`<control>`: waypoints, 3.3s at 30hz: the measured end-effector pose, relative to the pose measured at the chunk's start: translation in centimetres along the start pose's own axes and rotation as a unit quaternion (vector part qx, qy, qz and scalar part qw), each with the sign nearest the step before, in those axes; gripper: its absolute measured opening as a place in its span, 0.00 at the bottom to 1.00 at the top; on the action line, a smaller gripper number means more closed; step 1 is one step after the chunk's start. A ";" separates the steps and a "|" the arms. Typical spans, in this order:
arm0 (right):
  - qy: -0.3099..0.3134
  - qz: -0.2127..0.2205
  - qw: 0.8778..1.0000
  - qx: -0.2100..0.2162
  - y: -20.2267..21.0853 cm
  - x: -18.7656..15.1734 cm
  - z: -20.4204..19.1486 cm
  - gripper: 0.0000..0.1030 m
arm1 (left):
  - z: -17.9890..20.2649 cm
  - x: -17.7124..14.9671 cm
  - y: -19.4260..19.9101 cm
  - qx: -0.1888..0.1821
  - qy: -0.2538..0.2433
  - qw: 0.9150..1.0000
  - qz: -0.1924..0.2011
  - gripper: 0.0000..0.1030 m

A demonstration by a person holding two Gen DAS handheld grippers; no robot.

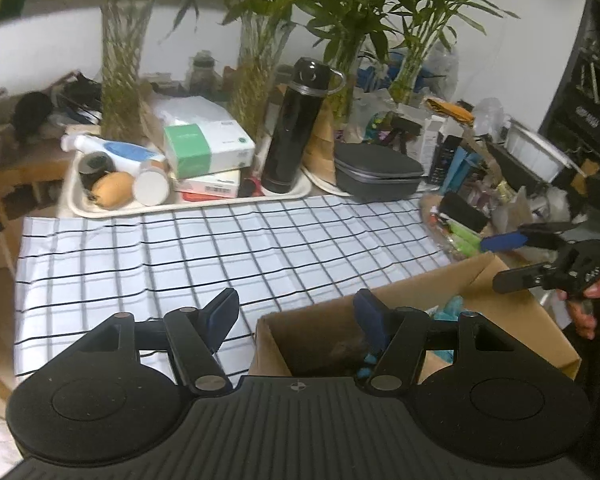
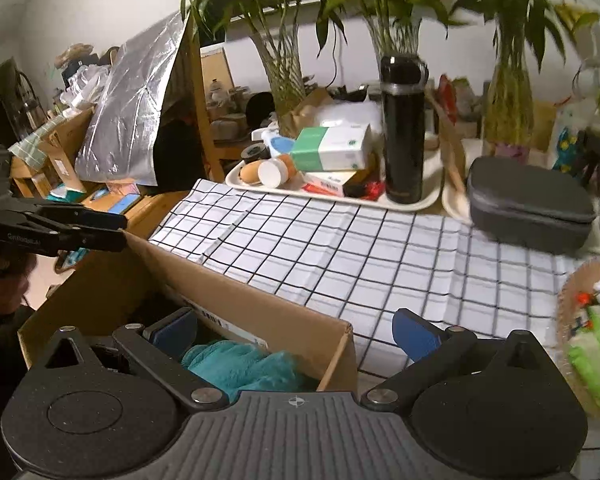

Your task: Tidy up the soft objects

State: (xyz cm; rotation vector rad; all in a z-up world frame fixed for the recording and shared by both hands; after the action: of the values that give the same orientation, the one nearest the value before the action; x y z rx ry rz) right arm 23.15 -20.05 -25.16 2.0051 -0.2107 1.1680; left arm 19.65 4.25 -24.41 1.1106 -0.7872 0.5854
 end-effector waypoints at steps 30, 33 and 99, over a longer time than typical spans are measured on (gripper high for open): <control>-0.144 0.020 0.989 -0.016 -4.7 1.9 7.0 1.00 | -9.7 -1.9 -3.1 -0.066 0.280 0.957 0.047 0.62; -0.100 0.010 0.992 -0.076 -4.7 1.9 6.9 1.00 | -9.5 -1.6 -2.8 -0.007 0.245 0.969 0.037 0.62; -0.046 -0.075 0.965 -0.249 8.9 -6.2 -11.4 1.00 | 9.5 -5.8 10.4 0.204 -0.009 0.976 -0.081 1.00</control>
State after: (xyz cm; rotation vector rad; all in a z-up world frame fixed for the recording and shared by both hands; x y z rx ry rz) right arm 7.74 -19.46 -22.18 1.5987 -0.3535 0.8264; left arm 5.86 -1.25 -21.12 1.5437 -0.5972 0.6132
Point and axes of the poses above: each gripper's, at about its wrist camera, not at the fingertips, and y roughly against the way its jaws point, z to its right, x to its top, the point moved 8 cm from there along -y, roughly the way its jaws point, and after that the axes turned 4 degrees about z, right-handed, at the moved point
